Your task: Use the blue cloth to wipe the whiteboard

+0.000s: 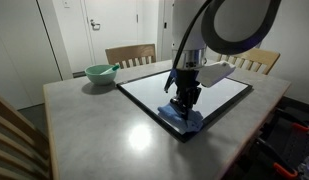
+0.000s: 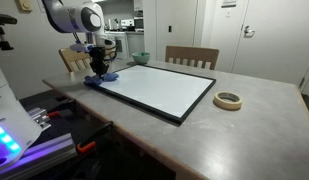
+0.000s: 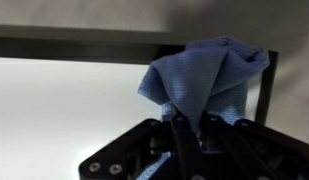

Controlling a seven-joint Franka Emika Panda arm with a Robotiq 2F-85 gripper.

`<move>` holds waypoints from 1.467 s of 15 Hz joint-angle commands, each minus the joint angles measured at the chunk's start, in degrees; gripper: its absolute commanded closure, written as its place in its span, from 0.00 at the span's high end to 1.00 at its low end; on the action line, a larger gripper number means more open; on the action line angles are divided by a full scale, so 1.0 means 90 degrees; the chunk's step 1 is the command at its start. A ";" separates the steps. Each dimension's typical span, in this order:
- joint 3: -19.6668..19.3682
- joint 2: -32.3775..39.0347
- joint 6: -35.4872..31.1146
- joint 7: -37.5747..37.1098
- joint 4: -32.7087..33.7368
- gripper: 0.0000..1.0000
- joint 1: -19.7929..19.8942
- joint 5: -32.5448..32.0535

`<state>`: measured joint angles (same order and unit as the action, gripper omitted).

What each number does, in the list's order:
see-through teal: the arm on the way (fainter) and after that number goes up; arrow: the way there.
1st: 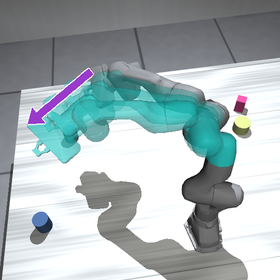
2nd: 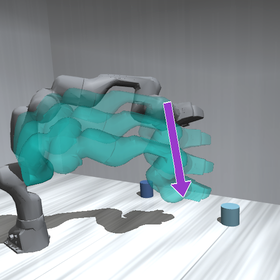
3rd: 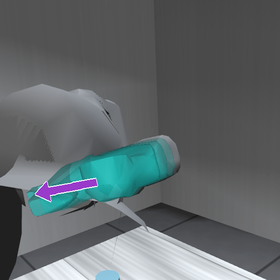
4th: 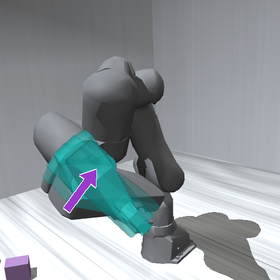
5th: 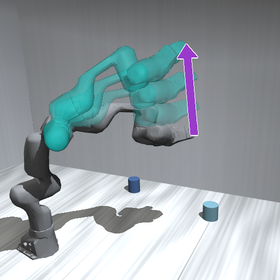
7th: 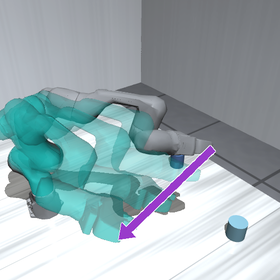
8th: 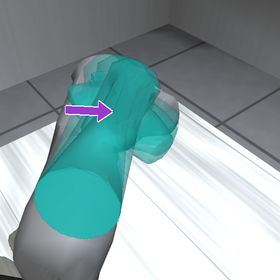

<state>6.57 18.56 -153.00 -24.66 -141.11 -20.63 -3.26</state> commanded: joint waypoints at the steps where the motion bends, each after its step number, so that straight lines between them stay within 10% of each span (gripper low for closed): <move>1: -0.0004 0.0503 -0.0182 0.0658 0.0333 0.03 0.0339 0.0032; 22: -0.0068 0.1742 0.0896 0.2129 0.2732 0.03 0.0665 -0.0181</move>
<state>6.74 29.37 -146.23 -6.34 -121.65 -14.56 -3.52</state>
